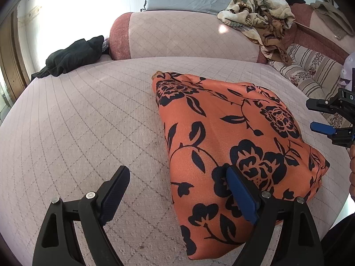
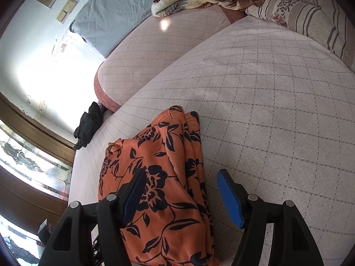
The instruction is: Fold small clothes
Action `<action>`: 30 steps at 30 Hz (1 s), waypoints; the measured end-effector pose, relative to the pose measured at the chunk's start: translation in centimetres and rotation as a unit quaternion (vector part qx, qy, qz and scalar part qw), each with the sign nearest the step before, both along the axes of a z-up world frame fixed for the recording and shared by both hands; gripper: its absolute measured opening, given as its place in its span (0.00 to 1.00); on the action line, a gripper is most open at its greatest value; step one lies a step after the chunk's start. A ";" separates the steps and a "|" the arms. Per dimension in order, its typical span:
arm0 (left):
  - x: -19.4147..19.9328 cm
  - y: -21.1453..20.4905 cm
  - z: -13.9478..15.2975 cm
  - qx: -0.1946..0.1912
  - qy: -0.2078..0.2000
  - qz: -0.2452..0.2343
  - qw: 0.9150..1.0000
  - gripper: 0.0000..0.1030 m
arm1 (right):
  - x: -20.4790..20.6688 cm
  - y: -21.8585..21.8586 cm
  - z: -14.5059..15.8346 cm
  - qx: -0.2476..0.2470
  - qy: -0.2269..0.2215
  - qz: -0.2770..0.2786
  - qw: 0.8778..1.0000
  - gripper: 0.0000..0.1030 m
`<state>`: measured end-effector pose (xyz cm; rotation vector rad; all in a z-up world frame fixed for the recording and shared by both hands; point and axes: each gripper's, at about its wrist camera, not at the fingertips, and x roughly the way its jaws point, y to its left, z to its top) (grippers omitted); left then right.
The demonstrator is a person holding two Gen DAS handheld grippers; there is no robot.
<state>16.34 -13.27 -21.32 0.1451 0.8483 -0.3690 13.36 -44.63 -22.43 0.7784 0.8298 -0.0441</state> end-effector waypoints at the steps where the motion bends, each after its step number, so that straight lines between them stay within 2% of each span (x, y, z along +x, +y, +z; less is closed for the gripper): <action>1: 0.0 0.0 0.0 -0.001 0.001 0.001 1.000 0.86 | 0.0 0.0 0.0 0.000 0.000 0.001 1.000 0.68; 18: 0.4 -0.5 -0.1 -0.006 0.011 0.005 1.000 0.87 | 0.5 0.1 -0.1 0.002 0.001 0.012 1.000 0.68; 20: 0.6 -0.5 -0.1 -0.013 0.023 0.003 1.000 0.87 | 0.6 0.1 -0.2 0.009 0.000 0.017 1.000 0.68; 23: 1.9 -0.1 0.0 -0.056 0.090 -0.015 0.994 0.87 | 0.9 -0.2 -0.6 0.029 0.003 0.022 0.999 0.68; 25: 2.7 0.1 0.2 -0.080 0.118 -0.022 0.989 0.86 | 0.9 -0.6 -1.1 0.039 0.008 0.018 0.999 0.68; 27: 3.6 -0.3 0.6 -0.074 0.125 -0.018 0.989 0.86 | 0.9 -1.1 -1.4 0.048 0.011 0.015 0.999 0.68; 30: 4.6 -1.6 1.8 -0.049 0.095 -0.025 0.994 0.86 | 0.6 -1.7 -1.4 0.051 0.007 0.013 0.999 0.68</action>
